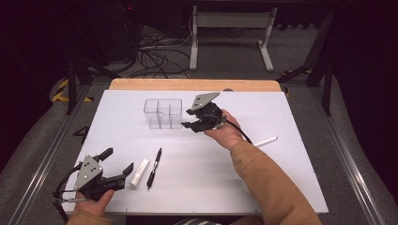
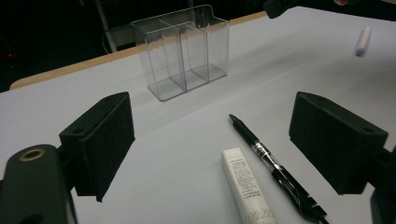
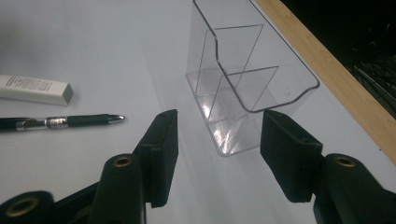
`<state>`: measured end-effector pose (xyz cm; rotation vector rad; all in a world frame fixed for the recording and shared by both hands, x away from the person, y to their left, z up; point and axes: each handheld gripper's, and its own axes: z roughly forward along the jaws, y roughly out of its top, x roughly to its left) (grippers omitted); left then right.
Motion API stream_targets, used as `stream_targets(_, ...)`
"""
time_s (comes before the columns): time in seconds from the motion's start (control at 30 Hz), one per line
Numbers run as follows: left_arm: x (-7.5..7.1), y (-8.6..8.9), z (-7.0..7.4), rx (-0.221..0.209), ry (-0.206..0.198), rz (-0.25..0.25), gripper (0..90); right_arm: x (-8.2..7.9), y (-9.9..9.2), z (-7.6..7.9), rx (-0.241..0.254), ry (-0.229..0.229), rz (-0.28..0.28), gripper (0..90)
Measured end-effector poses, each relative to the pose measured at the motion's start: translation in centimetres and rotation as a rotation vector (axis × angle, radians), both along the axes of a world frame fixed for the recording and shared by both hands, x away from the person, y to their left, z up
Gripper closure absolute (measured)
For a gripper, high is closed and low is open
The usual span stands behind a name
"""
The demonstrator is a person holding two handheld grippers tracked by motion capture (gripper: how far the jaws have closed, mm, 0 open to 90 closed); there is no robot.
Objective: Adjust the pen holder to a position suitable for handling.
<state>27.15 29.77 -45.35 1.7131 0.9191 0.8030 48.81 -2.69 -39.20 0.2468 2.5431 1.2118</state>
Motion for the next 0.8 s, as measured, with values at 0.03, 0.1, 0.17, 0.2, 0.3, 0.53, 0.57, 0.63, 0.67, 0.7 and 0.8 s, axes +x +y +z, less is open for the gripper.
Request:
stream_targets(0.03,0.0,0.0,0.0,0.0,0.001,0.0,14.9,0.2,0.2,-0.1,-0.001,-0.001,0.001,48.1)
stream_targets(0.1,0.0,0.0,0.0,-0.002,0.002,0.0,14.9,0.4,0.7,-0.2,-0.011,-0.007,-0.002,49.1)
stream_targets(0.17,0.0,0.0,0.0,-0.003,0.002,0.0,14.9,0.7,1.1,-0.3,-0.013,-0.012,0.002,49.4)
stream_targets(0.2,0.0,0.1,0.0,-0.005,0.002,0.0,15.0,0.7,1.4,-0.4,-0.014,-0.013,0.002,49.4)
stream_targets(0.3,0.1,0.1,0.0,-0.006,0.003,0.0,14.9,0.9,1.9,-0.4,-0.021,-0.02,0.009,50.3)
stream_targets(0.53,0.2,0.2,-0.1,-0.008,0.01,-0.002,14.9,1.7,2.6,-0.8,0.002,-0.006,0.0,50.5)
stream_targets(0.57,0.2,0.2,-0.1,-0.011,0.009,-0.002,14.9,1.8,2.8,-0.9,0.006,-0.003,0.001,50.6)
stream_targets(0.63,0.3,0.1,-0.1,-0.014,0.007,-0.003,14.9,1.9,3.1,-1.0,0.005,-0.005,0.004,51.3)
stream_targets(0.67,0.3,0.1,-0.1,-0.013,0.007,-0.002,14.9,1.9,3.3,-1.0,0.0,-0.009,0.004,51.5)
stream_targets(0.7,0.3,0.1,-0.2,-0.014,0.008,-0.003,14.9,1.9,3.4,-1.1,-0.003,-0.01,0.005,51.7)
stream_targets(0.8,0.4,0.2,-0.2,-0.014,0.009,-0.005,14.9,2.0,3.9,-1.2,-0.02,-0.014,0.009,52.5)
